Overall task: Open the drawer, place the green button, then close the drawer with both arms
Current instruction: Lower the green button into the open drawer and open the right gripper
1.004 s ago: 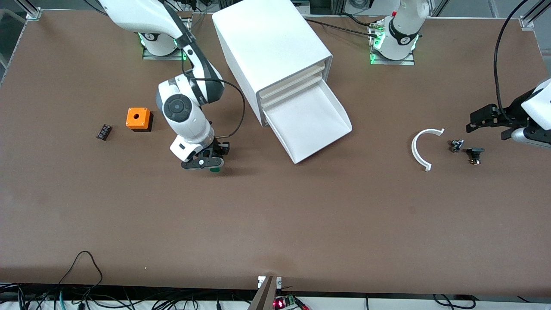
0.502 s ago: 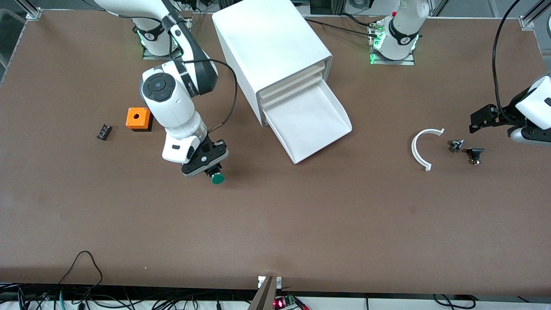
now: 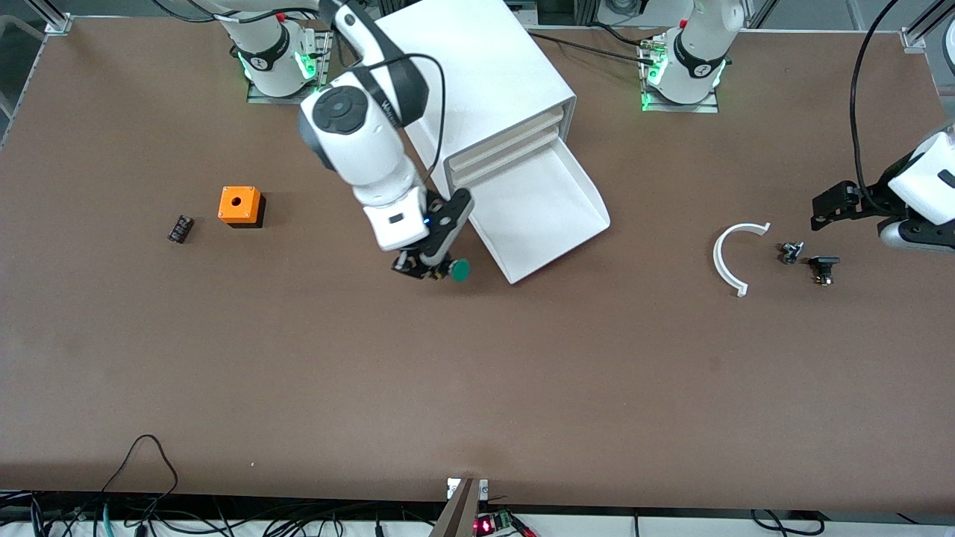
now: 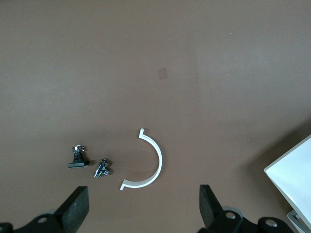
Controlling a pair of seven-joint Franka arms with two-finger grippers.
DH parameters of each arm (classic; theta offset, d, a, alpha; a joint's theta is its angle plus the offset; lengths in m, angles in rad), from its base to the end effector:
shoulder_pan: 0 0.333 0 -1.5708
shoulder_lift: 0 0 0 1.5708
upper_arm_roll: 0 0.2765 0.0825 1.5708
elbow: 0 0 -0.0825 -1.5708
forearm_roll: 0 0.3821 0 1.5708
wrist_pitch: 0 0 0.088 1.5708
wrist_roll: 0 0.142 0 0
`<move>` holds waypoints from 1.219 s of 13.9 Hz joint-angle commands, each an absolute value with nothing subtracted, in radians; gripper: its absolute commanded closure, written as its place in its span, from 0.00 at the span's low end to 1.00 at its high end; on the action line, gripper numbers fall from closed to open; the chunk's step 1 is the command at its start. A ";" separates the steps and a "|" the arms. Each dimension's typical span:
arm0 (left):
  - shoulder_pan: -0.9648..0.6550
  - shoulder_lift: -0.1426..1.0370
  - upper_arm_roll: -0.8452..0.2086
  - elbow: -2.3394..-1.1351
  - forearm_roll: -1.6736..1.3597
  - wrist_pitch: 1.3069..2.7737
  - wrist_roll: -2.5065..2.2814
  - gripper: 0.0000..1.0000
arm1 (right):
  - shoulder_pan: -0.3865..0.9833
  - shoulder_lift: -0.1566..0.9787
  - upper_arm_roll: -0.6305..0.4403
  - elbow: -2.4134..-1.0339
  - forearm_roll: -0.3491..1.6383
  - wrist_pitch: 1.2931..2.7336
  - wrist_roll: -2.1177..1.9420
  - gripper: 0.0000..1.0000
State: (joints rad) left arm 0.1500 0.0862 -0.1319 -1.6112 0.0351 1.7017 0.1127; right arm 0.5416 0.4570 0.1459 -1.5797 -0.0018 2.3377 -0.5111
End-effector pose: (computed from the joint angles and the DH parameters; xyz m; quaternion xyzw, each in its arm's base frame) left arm 0.5837 0.0172 0.4938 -0.9987 0.0493 -0.0018 0.0119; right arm 0.5483 0.4361 0.3402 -0.8223 -0.5476 -0.1490 0.0432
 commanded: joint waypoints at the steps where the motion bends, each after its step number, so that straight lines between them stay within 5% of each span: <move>1: 0.141 0.086 -0.124 -1.594 0.063 1.684 0.100 0.00 | 0.558 0.537 0.181 -1.415 -0.032 2.182 -0.624 0.71; 6: 0.141 0.086 -0.127 -1.600 0.063 1.690 0.100 0.00 | 0.600 0.650 0.242 -1.223 -0.127 2.007 -0.715 0.71; 17: 0.141 0.089 -0.133 -1.595 0.063 1.698 0.098 0.00 | 0.735 0.762 0.287 -1.200 -0.302 1.999 -0.779 0.71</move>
